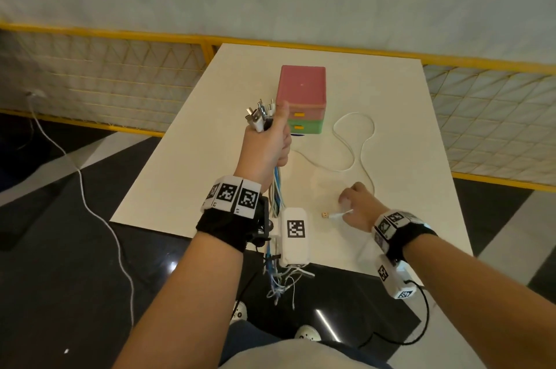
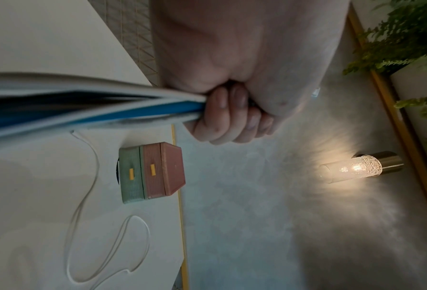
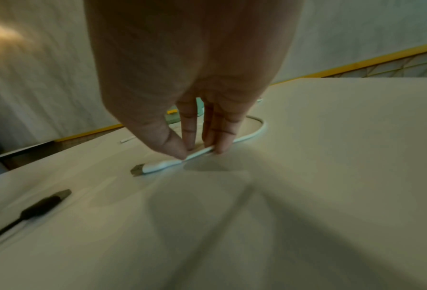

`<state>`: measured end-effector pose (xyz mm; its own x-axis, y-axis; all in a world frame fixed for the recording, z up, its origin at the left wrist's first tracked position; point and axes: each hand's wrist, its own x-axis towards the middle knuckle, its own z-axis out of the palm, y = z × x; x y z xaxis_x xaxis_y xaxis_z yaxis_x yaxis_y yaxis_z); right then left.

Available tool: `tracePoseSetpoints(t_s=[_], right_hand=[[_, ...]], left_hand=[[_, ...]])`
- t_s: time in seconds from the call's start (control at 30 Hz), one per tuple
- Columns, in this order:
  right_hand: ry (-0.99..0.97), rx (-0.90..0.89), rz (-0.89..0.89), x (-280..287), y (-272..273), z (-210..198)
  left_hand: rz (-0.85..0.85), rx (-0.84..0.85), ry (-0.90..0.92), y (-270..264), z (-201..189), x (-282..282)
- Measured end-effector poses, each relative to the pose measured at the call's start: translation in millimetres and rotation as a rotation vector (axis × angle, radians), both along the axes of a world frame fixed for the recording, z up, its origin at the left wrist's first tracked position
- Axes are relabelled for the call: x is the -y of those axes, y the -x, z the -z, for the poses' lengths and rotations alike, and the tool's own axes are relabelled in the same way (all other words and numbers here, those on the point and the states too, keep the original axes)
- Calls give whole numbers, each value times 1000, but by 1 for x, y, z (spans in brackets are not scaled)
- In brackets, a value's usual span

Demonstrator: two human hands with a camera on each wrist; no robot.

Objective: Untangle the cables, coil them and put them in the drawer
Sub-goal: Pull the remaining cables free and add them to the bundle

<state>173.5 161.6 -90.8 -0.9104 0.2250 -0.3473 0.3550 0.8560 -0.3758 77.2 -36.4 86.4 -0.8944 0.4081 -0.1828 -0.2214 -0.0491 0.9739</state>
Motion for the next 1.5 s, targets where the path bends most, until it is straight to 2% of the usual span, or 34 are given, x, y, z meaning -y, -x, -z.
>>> tracePoseSetpoints(t_s=[0.23,0.27,0.4,0.5,0.57,0.7,0.8,0.87,0.97,1.03,1.13,1.23,1.3,1.37,1.5], right_hand=[[-30,11,85,8,-10,-11],[26,-32,126,11,-9,-17],[449,-290,298,36,-3,-69],[702,-483,292,64,-8,-113],[750,-535,243,79,-15,-132],[682,-501,150,92,-27,-149],[588,-521,117,94,-36,-157],[534,-566,96,95,-39,-161],[503,-559,48,93,-45,-162],[469,-499,-18,88,-53,-158],[403,-453,-55,74,-67,-154],[396,-425,0,55,-77,-157],[366,-452,35,48,-79,-162],[321,-519,56,46,-75,-170],[218,-653,-1,57,-64,-193]], left_hand=[[-82,19,-47,-11,9,3],[-109,18,-50,-11,11,4],[-136,55,-73,-16,24,7],[-120,68,-34,-25,30,4],[-67,55,-2,-36,30,-1],[-22,-63,46,-50,27,-4],[10,-67,-2,-54,21,-3],[35,-99,43,-58,19,-4],[-46,-150,45,-56,15,-1],[-115,-127,-62,-50,9,5],[-175,21,-395,-37,-7,21],[-179,-11,-457,-31,-24,40],[-132,-86,-392,-32,-29,45],[-15,-210,-259,-40,-33,42],[233,-414,131,-62,-30,24]])
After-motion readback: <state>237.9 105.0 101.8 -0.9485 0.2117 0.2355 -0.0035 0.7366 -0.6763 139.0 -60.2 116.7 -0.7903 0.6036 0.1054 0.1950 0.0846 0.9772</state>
